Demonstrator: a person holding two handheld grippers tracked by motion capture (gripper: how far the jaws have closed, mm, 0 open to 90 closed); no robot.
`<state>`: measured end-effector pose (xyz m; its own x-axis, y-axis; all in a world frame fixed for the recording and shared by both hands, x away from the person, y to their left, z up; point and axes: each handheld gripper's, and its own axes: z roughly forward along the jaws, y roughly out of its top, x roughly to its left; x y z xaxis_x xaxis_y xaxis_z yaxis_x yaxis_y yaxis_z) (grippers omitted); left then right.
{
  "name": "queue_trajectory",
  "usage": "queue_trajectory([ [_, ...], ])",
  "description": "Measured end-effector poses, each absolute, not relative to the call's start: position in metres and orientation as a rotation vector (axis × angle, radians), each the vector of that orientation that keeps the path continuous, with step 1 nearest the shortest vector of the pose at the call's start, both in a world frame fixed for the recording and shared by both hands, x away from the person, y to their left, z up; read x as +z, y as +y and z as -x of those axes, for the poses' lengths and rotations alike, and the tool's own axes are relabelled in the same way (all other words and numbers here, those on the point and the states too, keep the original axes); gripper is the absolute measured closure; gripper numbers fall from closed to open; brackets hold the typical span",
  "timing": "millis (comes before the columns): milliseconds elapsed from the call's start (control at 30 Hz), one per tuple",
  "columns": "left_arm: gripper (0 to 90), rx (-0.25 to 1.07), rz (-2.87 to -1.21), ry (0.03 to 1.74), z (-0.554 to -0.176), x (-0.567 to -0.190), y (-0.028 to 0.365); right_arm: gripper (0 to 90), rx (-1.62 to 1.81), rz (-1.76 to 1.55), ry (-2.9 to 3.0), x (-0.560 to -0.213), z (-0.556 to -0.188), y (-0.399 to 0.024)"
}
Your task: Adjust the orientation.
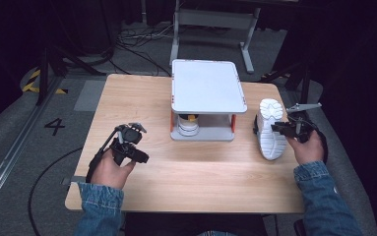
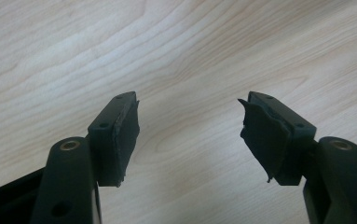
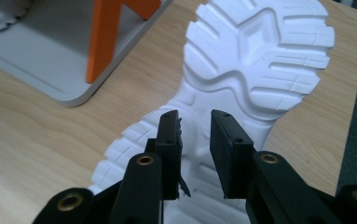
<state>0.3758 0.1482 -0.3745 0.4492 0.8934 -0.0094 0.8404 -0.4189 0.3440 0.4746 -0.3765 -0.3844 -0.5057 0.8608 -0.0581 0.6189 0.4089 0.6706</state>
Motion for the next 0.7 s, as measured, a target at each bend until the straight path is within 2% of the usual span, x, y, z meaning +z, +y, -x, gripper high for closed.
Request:
queue_trajectory([
  [200, 36.4, 0.240, -2.392, 1.509, -0.372, -0.378, 0.155, 72.3, 0.811, -1.331, 2.237, -0.394, -0.486, -0.382],
  [400, 36.4, 0.231, -2.393, 1.497, -0.377, -0.378, 0.150, 73.2, 0.754, -1.355, 2.199, -0.396, -0.481, -0.390],
  [700, 36.5, 0.213, -2.451, 1.404, -0.396, -0.378, 0.126, 73.7, 0.652, -1.551, 2.155, -0.415, -0.467, -0.435],
])
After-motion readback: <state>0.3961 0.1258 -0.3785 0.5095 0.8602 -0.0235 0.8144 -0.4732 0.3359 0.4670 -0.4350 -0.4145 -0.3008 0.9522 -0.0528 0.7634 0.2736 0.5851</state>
